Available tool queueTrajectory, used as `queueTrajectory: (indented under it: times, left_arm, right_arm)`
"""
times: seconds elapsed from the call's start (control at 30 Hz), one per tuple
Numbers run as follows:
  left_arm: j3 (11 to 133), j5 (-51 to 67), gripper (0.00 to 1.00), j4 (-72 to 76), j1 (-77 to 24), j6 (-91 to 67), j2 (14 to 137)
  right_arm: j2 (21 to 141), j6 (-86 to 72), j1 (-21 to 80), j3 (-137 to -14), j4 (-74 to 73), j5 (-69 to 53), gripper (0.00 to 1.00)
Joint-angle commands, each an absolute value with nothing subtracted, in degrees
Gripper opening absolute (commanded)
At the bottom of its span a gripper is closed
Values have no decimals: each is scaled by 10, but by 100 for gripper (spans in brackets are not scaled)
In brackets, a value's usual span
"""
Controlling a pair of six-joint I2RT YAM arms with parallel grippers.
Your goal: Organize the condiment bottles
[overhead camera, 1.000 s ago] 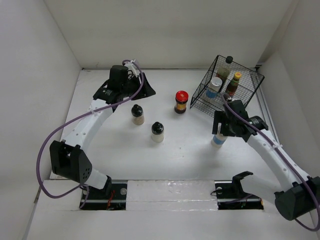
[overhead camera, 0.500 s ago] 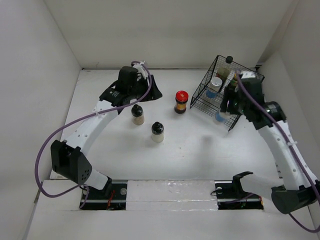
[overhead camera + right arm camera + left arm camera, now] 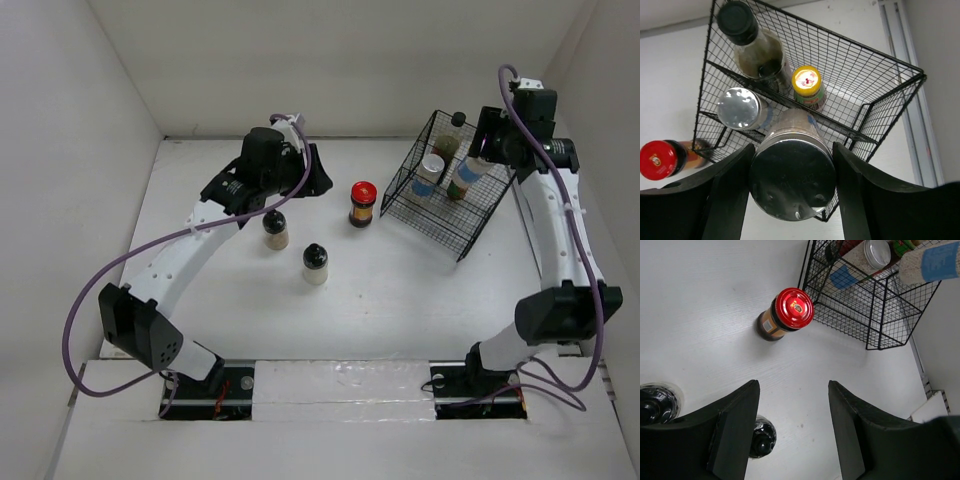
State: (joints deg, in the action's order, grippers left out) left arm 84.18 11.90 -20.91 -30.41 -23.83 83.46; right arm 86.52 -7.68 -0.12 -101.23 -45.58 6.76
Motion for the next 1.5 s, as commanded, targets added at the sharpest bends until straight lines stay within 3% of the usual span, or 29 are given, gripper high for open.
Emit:
queueTrajectory:
  times: [0.0, 0.6, 0.73, 0.93, 1.07, 1.2, 1.23, 1.3, 1.33, 1.4, 1.47]
  left_arm:
    - [828, 113, 53, -199, -307, -233, 800]
    - [828, 118, 53, -193, -307, -238, 822]
    - [828, 118, 53, -193, -307, -238, 822]
    - [823, 118, 54, -183, -307, -243, 827]
    - [823, 118, 54, -183, -307, -243, 827]
    - [828, 118, 54, -183, -307, -243, 827]
    - [828, 113, 54, -183, -307, -243, 827]
    - [838, 107, 54, -189, -307, -237, 827]
    - [838, 101, 54, -189, -307, -237, 832]
    - [845, 93, 52, -196, -307, -230, 832]
    - [860, 87, 50, -202, -307, -225, 832]
  right_arm:
    - [875, -58, -22, -1070, -398, 42, 34]
    - [952, -64, -5, -919, -305, 49, 36]
    - [969, -64, 1, -914, -300, 49, 49]
    - [976, -64, 11, -936, -313, 44, 79]
    - [948, -64, 17, -954, -329, 57, 91]
    - [905, -64, 30, -954, -336, 96, 94]
    - [891, -64, 47, -943, -331, 108, 92]
    - [852, -64, 72, -908, -316, 136, 75]
    - [839, -64, 102, -894, -294, 136, 61]
    - [815, -64, 136, -852, -267, 121, 15]
    - [815, -64, 187, -836, -243, 63, 12]
